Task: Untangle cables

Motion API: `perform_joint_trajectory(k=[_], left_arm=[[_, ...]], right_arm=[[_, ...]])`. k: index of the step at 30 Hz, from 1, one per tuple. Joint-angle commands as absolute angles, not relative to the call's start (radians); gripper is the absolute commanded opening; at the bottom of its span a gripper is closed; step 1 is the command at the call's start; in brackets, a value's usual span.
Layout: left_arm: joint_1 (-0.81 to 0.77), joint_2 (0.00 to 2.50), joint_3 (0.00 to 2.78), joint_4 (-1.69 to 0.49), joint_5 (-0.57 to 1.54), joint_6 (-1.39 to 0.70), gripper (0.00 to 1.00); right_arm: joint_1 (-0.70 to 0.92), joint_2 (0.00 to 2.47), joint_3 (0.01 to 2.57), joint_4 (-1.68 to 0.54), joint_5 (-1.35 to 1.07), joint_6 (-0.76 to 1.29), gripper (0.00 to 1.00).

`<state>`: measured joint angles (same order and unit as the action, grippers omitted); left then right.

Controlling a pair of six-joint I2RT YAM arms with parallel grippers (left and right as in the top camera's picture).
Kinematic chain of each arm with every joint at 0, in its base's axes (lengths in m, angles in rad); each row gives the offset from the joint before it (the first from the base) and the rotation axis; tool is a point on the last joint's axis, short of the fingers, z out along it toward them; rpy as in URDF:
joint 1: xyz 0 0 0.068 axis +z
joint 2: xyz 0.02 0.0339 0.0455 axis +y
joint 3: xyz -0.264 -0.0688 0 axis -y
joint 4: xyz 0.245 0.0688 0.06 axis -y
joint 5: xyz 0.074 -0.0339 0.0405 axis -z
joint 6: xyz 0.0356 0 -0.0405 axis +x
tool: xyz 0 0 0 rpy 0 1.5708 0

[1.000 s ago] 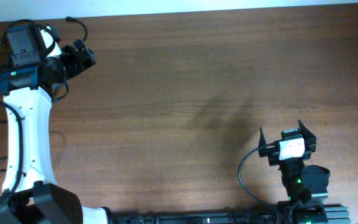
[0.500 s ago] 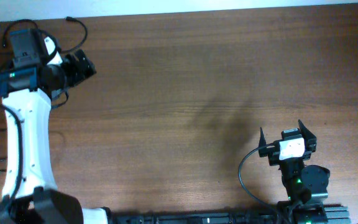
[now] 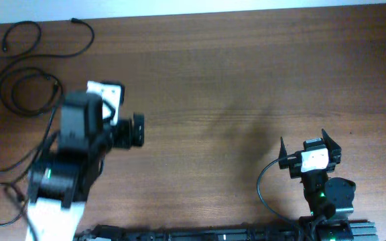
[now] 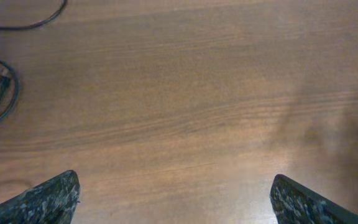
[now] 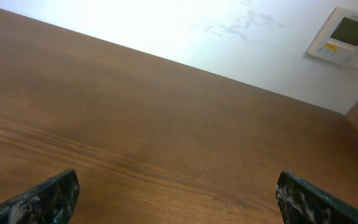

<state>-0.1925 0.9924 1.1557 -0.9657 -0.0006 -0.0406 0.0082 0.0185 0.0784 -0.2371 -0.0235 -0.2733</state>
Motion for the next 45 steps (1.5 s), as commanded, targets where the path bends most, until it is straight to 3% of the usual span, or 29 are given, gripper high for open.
perform_joint_trajectory(k=[1,6,15,21,37,45], left_arm=[[-0.198,0.772,1.054,-0.991,-0.022,-0.002,0.99],[-0.198,0.528,0.83,-0.952,-0.023,0.102,0.99],[-0.149,0.207,0.356,-0.387,-0.015,0.083,0.99],[-0.112,0.103,0.186,-0.144,-0.007,-0.019,0.99],[-0.017,0.005,0.006,0.001,0.004,-0.098,0.99],[-0.017,0.005,0.009,-0.084,-0.023,-0.073,0.99]], right_arm=[[0.013,0.014,0.077,-0.252,-0.014,-0.281,0.98],[0.013,0.014,0.077,-0.252,-0.014,-0.281,0.98],[0.013,0.014,0.077,-0.252,-0.014,-0.281,0.98],[0.013,0.014,0.077,-0.252,-0.014,-0.281,0.98],[0.013,0.014,0.077,-0.252,-0.014,-0.281,0.98],[0.013,0.014,0.077,-0.252,-0.014,-0.281,0.98]])
